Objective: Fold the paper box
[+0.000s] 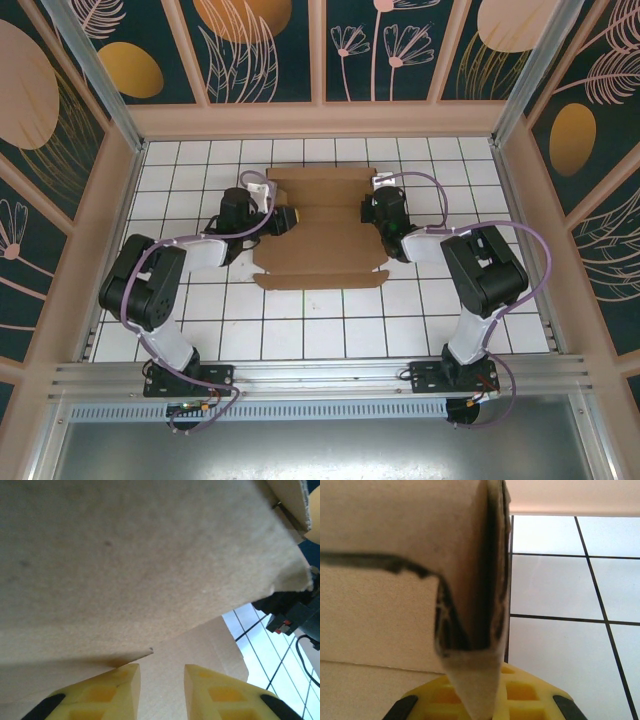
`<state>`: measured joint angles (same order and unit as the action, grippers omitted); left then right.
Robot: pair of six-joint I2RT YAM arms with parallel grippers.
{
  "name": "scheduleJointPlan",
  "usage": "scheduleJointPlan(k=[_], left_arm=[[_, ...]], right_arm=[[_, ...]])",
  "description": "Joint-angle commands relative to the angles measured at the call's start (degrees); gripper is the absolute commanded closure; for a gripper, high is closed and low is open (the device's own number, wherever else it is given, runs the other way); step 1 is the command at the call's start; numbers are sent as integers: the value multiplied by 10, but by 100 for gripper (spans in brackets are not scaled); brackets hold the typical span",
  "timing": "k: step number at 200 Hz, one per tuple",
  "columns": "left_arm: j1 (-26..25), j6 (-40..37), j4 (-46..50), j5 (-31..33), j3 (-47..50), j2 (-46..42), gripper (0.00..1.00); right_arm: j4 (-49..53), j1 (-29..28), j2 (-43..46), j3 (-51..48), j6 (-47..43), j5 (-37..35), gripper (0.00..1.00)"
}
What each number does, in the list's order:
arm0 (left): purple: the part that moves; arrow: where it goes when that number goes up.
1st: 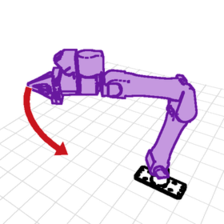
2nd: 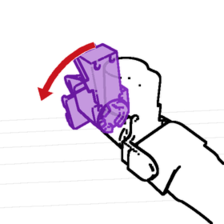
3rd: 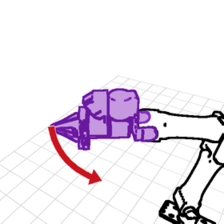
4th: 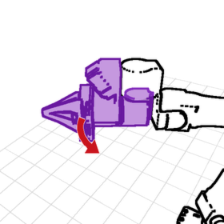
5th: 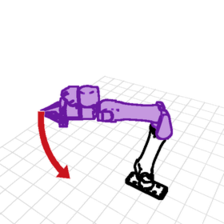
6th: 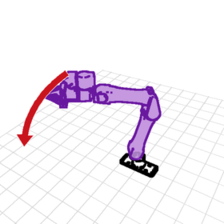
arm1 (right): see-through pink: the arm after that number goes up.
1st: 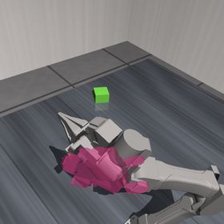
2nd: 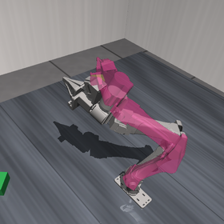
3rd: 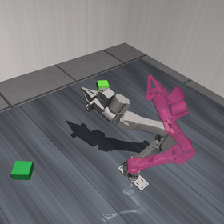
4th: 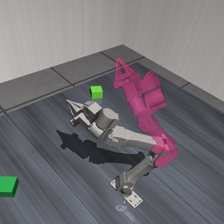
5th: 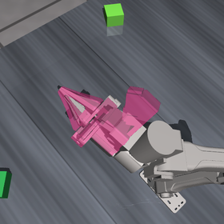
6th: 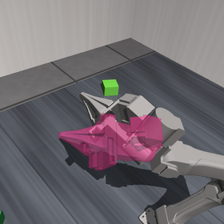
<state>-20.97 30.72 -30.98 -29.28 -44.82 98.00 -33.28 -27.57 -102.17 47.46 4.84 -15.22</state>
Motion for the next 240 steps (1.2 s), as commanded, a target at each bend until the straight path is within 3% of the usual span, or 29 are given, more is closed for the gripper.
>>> scheduleJointPlan(k=[1,14,69,100,128,165,179,202,220,240], left_arm=[[-2,-9,28,44,31,-51,69],[-2,13,25,59,58,-79,67],[-3,70,43,17,117,-146,57],[-3,70,81,-3,117,-196,55],[-2,38,113,-27,90,-299,55],[10,-16,193,111,47,-388,68],[11,-15,230,238,47,-396,76],[27,20,263,411,65,-405,76],[68,43,264,394,71,-365,77],[71,24,268,337,46,-274,79]], right_arm=[[87,-17,-16,-34,-4,-17,100],[68,-30,-15,-43,-15,-39,100],[64,-35,-33,-34,-21,-78,100],[66,-35,-32,-34,-20,-81,100],[68,-35,-33,-33,-20,-79,100],[73,-35,-37,-28,-20,-75,100],[78,-35,-41,-24,-20,-73,100],[81,-35,-41,-23,-19,-70,100],[82,-35,-41,-23,-19,-68,100],[83,-35,-43,-22,-19,-67,100]])
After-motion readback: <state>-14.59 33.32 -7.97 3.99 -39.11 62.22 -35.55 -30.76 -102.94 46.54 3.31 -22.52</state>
